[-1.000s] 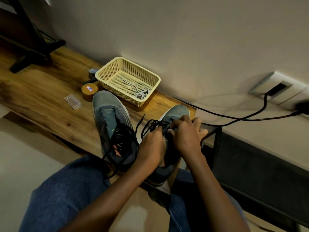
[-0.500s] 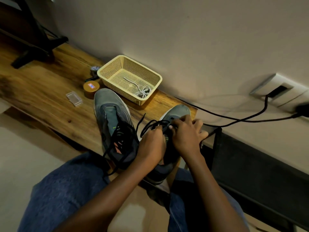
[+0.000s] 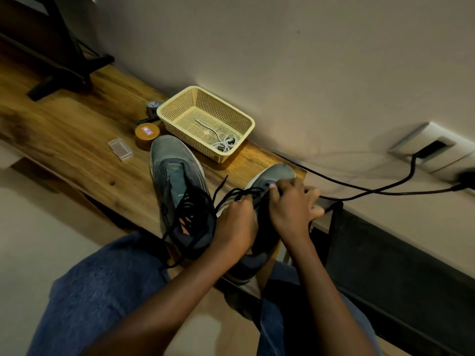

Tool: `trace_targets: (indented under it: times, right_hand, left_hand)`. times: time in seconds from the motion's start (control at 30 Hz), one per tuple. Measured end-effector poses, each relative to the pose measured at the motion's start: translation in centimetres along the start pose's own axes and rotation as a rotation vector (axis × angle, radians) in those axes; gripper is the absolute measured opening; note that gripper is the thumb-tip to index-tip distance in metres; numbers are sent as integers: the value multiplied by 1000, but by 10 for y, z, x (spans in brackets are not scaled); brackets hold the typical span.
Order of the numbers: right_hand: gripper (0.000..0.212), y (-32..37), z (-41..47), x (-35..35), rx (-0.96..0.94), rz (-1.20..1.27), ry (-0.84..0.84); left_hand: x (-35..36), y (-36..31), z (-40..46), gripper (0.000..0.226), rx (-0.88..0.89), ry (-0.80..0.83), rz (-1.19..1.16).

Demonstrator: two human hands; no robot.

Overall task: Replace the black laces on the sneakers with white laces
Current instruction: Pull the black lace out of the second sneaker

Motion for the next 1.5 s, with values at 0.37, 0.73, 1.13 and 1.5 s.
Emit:
trace_targets:
  times: [0.37, 0.73, 1.13, 1.5]
  right_hand:
    - [42, -9, -3, 1, 89, -163, 141]
    - [30, 1, -4, 9, -115, -179, 71]
    - [14, -5, -5, -21, -31, -139, -141]
    - [23, 11, -8, 6, -214, -322, 43]
  left_hand:
    - [-2, -2, -2, 29, 7, 30, 11]
    - [-3, -3, -4, 28, 17, 19, 42]
    - [-5, -1, -5, 26, -6, 35, 5]
    - [-5, -1, -5, 26, -3, 28, 16]
Point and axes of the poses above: each hand's wrist, its own z-axis towards the middle knuckle, its own x-axis out of the palm, y = z × x, the point moved 8 cm from there along z, towards the middle knuckle, and after that the axes turned 12 degrees about -z, right-handed, at the moved point
